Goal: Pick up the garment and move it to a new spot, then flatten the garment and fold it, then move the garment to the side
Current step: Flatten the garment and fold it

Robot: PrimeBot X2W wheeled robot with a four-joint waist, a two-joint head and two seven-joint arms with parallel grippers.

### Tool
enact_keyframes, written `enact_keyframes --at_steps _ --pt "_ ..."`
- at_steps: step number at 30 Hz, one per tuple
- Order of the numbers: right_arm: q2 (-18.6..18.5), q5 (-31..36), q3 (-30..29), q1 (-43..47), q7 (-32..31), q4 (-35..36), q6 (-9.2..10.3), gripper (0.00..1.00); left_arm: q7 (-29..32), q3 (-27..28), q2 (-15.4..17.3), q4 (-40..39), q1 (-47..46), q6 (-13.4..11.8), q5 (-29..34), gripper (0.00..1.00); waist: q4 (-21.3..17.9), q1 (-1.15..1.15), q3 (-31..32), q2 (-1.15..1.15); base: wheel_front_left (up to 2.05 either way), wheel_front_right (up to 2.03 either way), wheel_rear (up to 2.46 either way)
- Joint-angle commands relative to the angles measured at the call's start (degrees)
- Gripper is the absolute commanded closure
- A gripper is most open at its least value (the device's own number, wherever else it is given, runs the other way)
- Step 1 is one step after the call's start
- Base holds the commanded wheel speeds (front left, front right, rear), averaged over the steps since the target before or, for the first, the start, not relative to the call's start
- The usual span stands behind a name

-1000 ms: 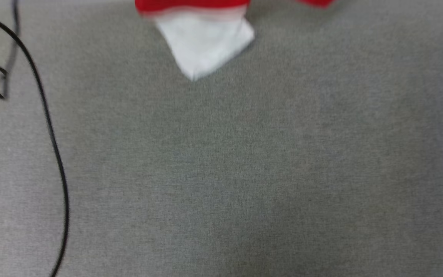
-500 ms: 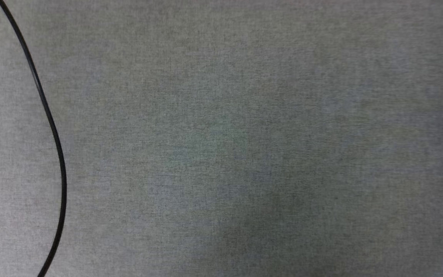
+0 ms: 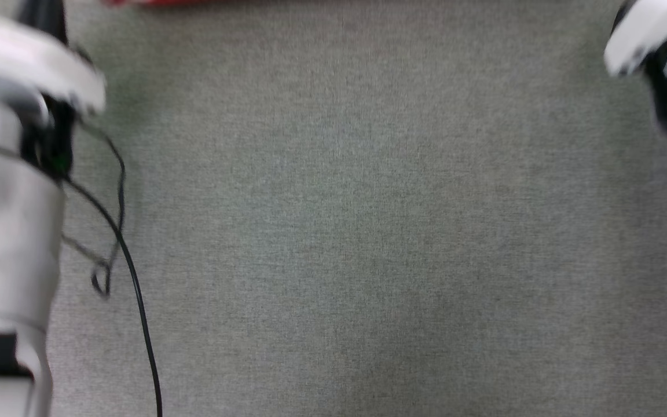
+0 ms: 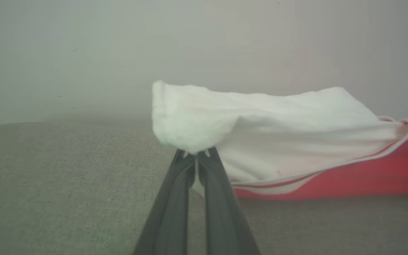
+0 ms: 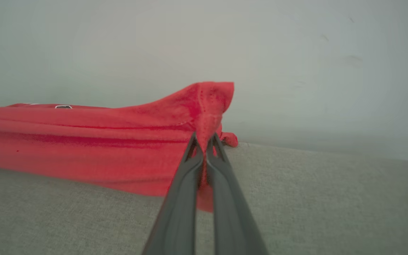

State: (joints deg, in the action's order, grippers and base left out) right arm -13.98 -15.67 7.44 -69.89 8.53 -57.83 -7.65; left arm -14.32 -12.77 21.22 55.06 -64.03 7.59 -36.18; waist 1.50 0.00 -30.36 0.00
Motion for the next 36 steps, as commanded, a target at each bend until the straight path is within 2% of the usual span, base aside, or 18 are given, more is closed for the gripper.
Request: enact_keyframes --at_steps 1,12,21,27,36 --pt "-2.04 -1.91 0.42 4.47 1.01 0.08 0.33 1.00 -0.66 0.67 1.35 -1.44 5.77 -0.28 -1.61 1.00 -0.16 0.00 3.70 0.00 0.00 0.00 0.00" --pt "-6.41 -9.73 3.86 25.83 1.77 6.03 0.58 1.00 -1.02 1.27 3.94 -13.99 31.98 -0.55 -5.23 1.00 0.16 0.00 14.15 0.00 0.00 0.00 0.00" --pt "-8.29 -11.53 0.51 46.03 0.08 15.54 0.66 1.00 0.61 2.87 5.23 -25.77 52.29 -5.80 -6.59 1.00 0.49 0.00 23.03 0.00 0.00 0.00 0.00" --pt "-5.93 -8.91 -5.79 60.21 -2.74 24.29 0.68 1.00 3.19 3.97 4.83 -35.03 64.30 -10.05 -8.89 1.00 1.11 0.00 27.01 0.00 0.00 0.00 0.00" --pt "2.51 -2.55 -15.99 79.76 -11.17 42.46 0.68 1.00 6.54 5.20 4.90 -45.93 78.55 -15.82 -10.85 1.00 1.37 0.00 30.65 0.00 0.00 0.00 0.00"
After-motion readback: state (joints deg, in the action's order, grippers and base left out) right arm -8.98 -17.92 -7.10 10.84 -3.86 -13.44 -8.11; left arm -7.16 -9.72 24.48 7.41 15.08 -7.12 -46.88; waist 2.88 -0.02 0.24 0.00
